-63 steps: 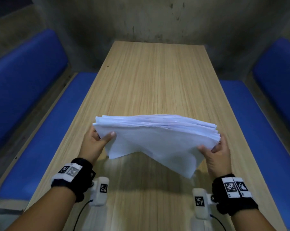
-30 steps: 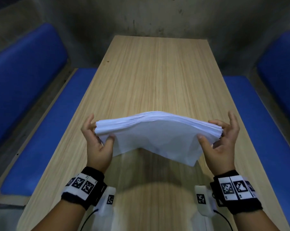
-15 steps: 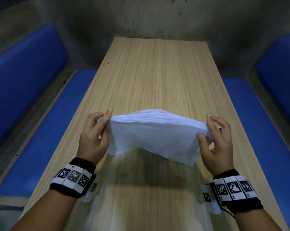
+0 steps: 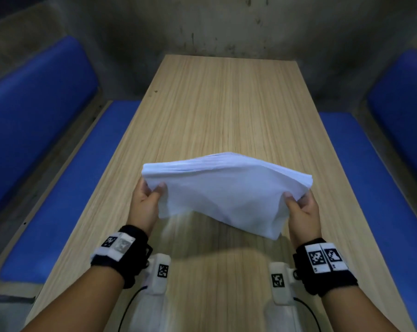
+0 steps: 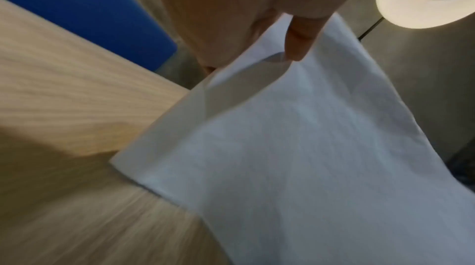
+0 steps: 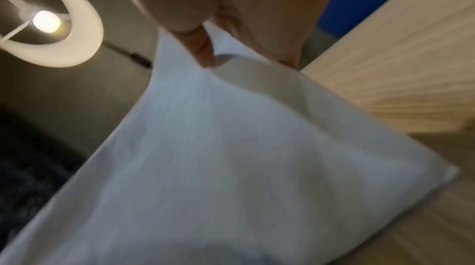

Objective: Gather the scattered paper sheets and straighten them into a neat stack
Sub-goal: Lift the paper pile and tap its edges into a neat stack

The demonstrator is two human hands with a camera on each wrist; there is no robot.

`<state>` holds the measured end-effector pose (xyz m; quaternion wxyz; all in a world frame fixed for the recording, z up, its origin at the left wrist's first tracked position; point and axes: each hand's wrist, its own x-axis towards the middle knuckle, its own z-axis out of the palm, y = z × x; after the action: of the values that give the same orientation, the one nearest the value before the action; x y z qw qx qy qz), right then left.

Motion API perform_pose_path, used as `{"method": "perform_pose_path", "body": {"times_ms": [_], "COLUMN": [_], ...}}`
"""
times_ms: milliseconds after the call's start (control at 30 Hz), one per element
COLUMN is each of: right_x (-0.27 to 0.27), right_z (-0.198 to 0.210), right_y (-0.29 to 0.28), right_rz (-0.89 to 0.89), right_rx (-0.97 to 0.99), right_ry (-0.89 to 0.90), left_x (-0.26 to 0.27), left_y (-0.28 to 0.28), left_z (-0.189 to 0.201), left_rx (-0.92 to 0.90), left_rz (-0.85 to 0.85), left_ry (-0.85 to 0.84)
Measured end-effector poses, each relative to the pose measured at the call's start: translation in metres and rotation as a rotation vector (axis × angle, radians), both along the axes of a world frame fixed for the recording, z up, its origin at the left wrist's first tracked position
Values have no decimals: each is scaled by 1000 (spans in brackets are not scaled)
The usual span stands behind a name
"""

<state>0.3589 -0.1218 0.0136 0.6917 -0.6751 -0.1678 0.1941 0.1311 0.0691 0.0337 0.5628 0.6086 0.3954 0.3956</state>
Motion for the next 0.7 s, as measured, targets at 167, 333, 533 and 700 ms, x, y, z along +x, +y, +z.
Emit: {"method": "perform_pose_path", "body": {"times_ms": [167,333,533,700], "right_x": [7,6,8,6], "right_z": [16,-3,-11,12], "right_y": [-3,-6,-4,-4], "right_rz": [-16,21,4,101], "right_rx": [133,-48,-110,-142], "right_ry": [-52,-111,-81,-140], "left_x": [1,-4,2,20], "left_y": [2,-9,-8,-5], "left_z": [6,-17,-20,17], "left_rx": [83,-62,-100,602], "left_rz": [47,56,86,205], "left_ry": [-70,25,93,561]}}
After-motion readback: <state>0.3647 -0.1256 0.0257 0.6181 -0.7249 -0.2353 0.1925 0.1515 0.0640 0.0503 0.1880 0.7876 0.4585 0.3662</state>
